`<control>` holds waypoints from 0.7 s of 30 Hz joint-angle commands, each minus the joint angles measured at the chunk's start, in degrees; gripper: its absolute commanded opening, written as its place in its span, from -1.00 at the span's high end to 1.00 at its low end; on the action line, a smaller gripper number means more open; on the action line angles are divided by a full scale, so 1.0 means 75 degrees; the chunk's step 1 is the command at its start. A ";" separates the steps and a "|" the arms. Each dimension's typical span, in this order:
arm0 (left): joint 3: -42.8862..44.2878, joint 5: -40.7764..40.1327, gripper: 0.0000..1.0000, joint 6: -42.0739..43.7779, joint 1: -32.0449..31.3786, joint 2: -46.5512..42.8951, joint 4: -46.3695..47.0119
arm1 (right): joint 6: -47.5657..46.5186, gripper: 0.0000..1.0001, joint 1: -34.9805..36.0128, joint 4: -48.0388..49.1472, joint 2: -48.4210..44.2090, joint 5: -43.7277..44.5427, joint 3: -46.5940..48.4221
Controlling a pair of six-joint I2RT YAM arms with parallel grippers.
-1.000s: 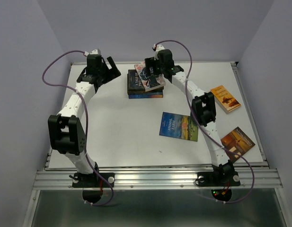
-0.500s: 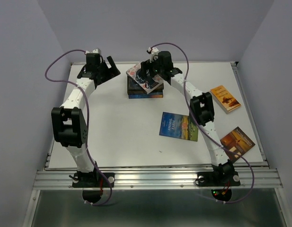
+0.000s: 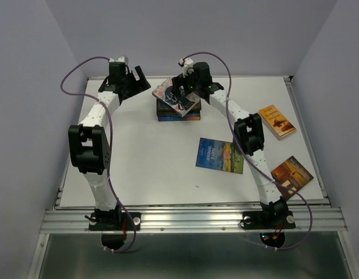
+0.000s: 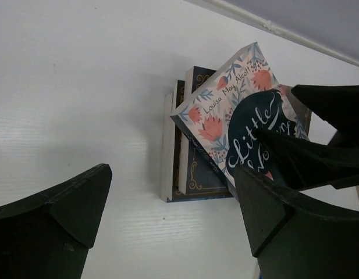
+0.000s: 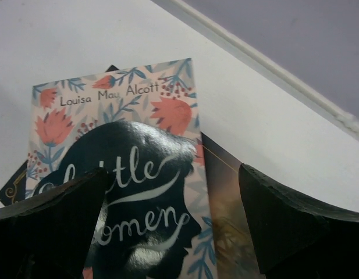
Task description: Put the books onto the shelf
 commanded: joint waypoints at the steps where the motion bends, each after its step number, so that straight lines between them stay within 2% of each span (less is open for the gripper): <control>1: 0.1000 -0.0025 -0.98 0.0456 0.0033 0.0472 0.0290 | -0.0984 -1.00 0.0326 -0.0209 -0.1872 0.1256 -0.0958; 5: 0.1982 -0.0130 -0.98 0.0608 0.0021 0.1302 0.0172 | -0.1690 -1.00 0.1017 -0.0232 -0.2716 0.2742 -0.2424; 10: 0.3167 0.0091 -0.98 0.0807 -0.0026 0.2218 -0.0062 | -0.1503 -1.00 0.1370 -0.0361 -0.3303 0.2781 -0.3561; 15: 0.3907 0.0455 -0.94 0.0936 -0.0166 0.2922 -0.0144 | -0.1608 -1.00 0.1546 -0.0385 -0.3304 0.3658 -0.3797; 19: 0.3919 0.0455 -0.82 0.0995 -0.0284 0.3109 -0.0167 | -0.1596 -1.00 0.1546 -0.0502 -0.3187 0.4150 -0.3797; 21: 0.3768 0.0618 -0.69 0.0925 -0.0319 0.3168 -0.0144 | -0.1631 -1.00 0.1546 -0.0514 -0.3152 0.4291 -0.3856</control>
